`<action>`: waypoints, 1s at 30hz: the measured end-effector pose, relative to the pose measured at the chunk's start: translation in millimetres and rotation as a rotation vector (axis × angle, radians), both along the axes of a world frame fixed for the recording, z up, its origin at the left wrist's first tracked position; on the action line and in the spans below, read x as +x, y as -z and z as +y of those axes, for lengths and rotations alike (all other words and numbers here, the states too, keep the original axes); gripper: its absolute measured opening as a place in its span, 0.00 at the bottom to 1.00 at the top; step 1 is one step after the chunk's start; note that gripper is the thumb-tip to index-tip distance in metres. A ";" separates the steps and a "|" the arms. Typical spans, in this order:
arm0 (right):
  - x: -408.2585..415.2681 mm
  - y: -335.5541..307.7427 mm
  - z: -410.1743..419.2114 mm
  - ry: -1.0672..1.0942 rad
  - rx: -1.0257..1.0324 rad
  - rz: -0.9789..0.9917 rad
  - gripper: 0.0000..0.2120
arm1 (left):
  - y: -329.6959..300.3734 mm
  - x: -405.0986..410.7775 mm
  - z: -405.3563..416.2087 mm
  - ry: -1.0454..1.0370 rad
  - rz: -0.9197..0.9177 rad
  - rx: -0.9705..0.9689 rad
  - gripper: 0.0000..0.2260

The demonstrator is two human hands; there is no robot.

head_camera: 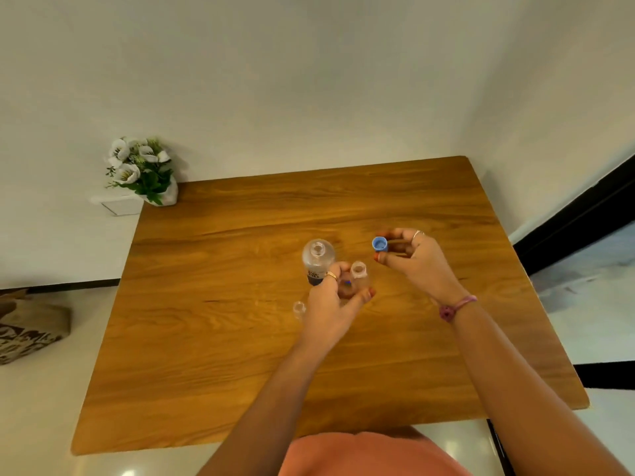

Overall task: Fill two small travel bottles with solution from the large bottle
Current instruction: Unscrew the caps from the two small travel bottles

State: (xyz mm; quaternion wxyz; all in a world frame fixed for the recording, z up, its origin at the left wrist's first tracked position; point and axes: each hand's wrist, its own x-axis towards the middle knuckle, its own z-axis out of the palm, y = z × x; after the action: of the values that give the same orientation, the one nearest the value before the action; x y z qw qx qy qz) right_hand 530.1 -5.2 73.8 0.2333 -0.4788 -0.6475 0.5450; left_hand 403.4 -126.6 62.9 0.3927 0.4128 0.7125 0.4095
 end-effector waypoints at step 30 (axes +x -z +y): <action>30.9 126.0 -31.1 -0.259 0.102 -0.466 0.22 | 110.0 35.7 7.7 -0.145 0.305 -0.377 0.23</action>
State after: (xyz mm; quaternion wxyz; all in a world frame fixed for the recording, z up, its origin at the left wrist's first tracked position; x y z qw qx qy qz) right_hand 561.0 -36.3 -52.2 0.0299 -0.4920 -0.7663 0.4121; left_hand 439.2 -118.9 -47.2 0.3204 0.3372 0.8550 0.2294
